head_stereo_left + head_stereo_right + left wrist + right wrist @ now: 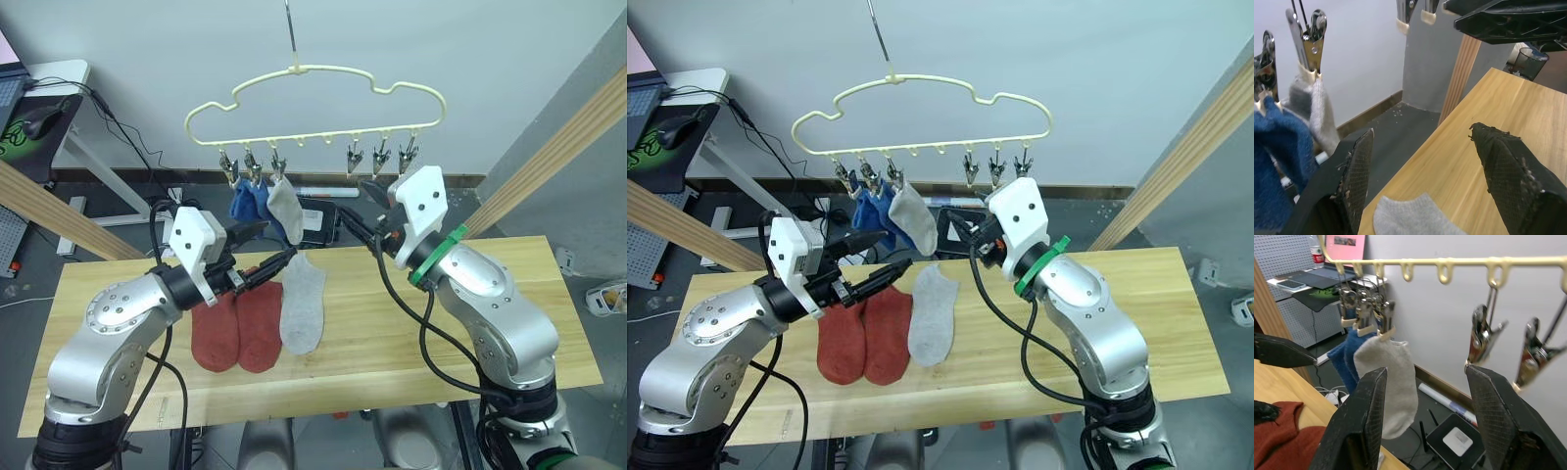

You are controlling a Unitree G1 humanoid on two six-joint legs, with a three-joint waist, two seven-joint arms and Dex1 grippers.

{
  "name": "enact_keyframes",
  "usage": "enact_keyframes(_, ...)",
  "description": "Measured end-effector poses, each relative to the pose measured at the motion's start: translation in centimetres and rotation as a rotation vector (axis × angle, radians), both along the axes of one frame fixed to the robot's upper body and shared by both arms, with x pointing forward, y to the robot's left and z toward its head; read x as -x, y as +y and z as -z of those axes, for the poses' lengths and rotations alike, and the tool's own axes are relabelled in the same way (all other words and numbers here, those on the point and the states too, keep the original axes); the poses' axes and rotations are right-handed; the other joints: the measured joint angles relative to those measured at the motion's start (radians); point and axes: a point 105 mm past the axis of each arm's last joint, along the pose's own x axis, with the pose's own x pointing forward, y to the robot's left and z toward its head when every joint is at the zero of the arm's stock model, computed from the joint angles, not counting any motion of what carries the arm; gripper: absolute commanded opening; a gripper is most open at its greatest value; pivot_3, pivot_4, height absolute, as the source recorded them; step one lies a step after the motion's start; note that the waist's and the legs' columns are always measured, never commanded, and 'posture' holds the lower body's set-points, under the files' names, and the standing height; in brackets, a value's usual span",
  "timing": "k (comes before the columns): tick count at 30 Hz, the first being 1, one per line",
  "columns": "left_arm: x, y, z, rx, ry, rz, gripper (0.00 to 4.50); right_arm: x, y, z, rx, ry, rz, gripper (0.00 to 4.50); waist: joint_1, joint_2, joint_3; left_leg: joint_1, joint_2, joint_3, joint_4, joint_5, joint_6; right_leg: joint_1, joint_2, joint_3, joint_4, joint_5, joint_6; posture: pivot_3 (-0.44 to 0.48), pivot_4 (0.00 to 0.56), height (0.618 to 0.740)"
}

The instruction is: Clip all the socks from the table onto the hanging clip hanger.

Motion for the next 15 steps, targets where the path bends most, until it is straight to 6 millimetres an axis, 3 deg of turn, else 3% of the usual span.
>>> enact_keyframes(15,0.0,-0.1,-0.4,-0.011,-0.010,0.021,3.44,-2.0,-0.1,-0.7,-0.043,0.027,0.088,2.61,0.001,0.000,0.000,0.000,0.000,0.000,0.000,0.000,0.000,0.000,0.000,0.000,0.000,0.000,-0.001,-0.136,0.393,0.740)
